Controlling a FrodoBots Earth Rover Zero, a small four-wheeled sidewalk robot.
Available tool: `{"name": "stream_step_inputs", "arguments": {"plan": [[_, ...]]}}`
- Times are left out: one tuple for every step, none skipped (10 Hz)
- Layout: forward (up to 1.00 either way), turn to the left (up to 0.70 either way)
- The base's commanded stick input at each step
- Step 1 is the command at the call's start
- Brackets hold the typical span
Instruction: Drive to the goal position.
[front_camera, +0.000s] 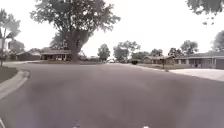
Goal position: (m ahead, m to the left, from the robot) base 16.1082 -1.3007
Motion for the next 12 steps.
{"name": "stream_step_inputs", "arguments": {"plan": [[0.70, 0.00], [0.70, 0.00], [0.70, 0.00], [0.70, 0.00], [0.70, 0.00], [0.70, 0.00], [0.70, 0.00], [0.70, 0.00], [0.70, 0.00], [0.70, 0.00], [0.70, 0.00], [0.70, 0.00]]}}
